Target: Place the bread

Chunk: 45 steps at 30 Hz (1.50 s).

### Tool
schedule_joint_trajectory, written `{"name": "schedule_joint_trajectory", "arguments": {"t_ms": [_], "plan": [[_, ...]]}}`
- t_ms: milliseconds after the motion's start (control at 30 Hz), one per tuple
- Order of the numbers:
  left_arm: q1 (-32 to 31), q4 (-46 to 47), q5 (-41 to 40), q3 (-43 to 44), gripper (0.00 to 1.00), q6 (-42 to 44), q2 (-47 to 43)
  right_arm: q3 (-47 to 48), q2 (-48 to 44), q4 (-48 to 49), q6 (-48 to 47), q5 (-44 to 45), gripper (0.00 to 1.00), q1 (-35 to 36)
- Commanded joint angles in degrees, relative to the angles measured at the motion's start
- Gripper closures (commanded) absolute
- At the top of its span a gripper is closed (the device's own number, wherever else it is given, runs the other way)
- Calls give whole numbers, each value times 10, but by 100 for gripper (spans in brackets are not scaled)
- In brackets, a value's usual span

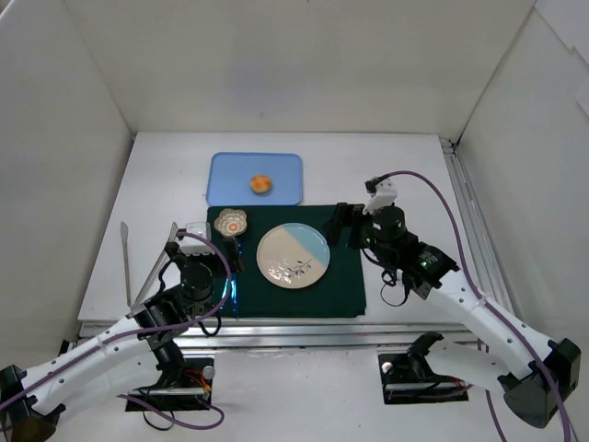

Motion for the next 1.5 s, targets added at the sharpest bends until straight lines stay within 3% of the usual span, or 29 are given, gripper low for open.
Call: {"name": "schedule_joint_trajectory", "arguments": {"t_ms": [0,233,367,433,567,667,700,733,833,900,1100,1300,1467], "plan": [[-4,24,-19,31,0,5,14,13,-5,42,-6,8,2,4],[-4,48,5,41,0,53,32,8,-4,43,0,23,2,6],[-4,84,-30,46,1,137,42,18,18,44,7,-1,2,4],[8,35,-79,77,1,121,66,20,25,44,12,-17,2,4],[90,-90,-60,177,1,111,97,22,43,44,18,-21,2,4],[183,-161,-25,263,0,179,129,33,63,44,18,-46,2,4],[253,-184,-7,311,1,184,143,37,75,43,15,-57,2,5],[301,-264,28,340,1,177,180,38,80,43,16,-57,2,3],[466,-355,294,409,1,177,238,43,97,42,16,-54,2,5],[520,-394,334,426,1,179,275,48,104,42,15,-56,2,5],[551,-470,286,434,1,238,388,48,100,42,14,-64,2,6],[632,-437,424,413,1,296,417,46,97,38,12,-34,2,6],[658,-459,395,410,1,341,447,50,95,33,10,-41,2,4]]}}
